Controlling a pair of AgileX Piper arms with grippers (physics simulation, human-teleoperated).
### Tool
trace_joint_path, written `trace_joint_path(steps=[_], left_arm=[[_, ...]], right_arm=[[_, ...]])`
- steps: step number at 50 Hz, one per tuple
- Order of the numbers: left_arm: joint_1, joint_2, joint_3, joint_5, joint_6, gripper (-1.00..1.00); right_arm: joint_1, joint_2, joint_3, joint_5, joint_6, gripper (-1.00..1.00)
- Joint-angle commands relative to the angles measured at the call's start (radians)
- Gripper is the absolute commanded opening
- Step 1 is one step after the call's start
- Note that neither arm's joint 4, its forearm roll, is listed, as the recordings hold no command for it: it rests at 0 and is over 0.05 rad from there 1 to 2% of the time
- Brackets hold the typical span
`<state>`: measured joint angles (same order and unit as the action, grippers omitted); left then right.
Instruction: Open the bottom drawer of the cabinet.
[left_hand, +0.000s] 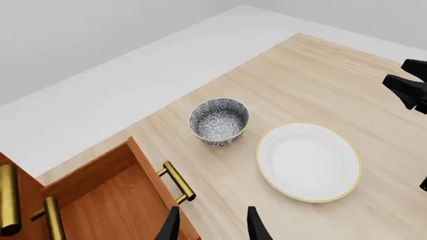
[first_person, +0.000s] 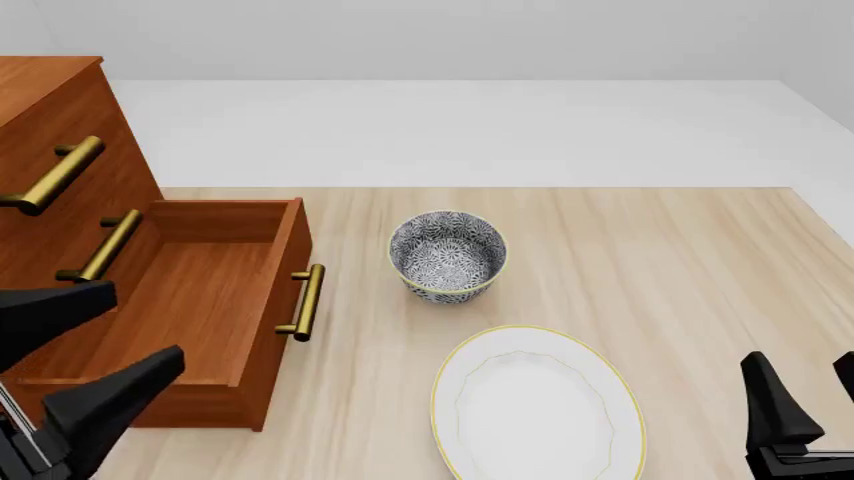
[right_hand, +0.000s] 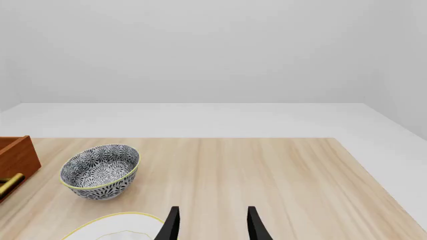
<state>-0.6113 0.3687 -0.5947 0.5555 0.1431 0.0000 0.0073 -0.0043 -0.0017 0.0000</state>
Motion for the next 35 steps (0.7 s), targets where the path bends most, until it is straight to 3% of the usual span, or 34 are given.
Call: trace_joint_path(steps=[1, 9, 16, 23, 35], left_arm=[[0.038, -0.006, -0.05, 0.046, 0.037, 1.0], [0.084, -0.011, -0.108, 0.098, 0.066, 1.0], [0.179, -0.035, -0.149, 0.172, 0.132, 1.0], [0.189, -0.076, -0.169, 0.257, 0.176, 1.0], [0.26, -0.077, -0.247, 0.299, 0.186, 1.0]], right_arm=[[0.0, 0.0, 0.0, 0.0, 0.0, 1.0], [0.0, 0.0, 0.0, 0.0, 0.0, 1.0], [0.0, 0.0, 0.0, 0.0, 0.0, 1.0], [0.0, 0.0, 0.0, 0.0, 0.0, 1.0], [0.0, 0.0, 0.0, 0.0, 0.0, 1.0]])
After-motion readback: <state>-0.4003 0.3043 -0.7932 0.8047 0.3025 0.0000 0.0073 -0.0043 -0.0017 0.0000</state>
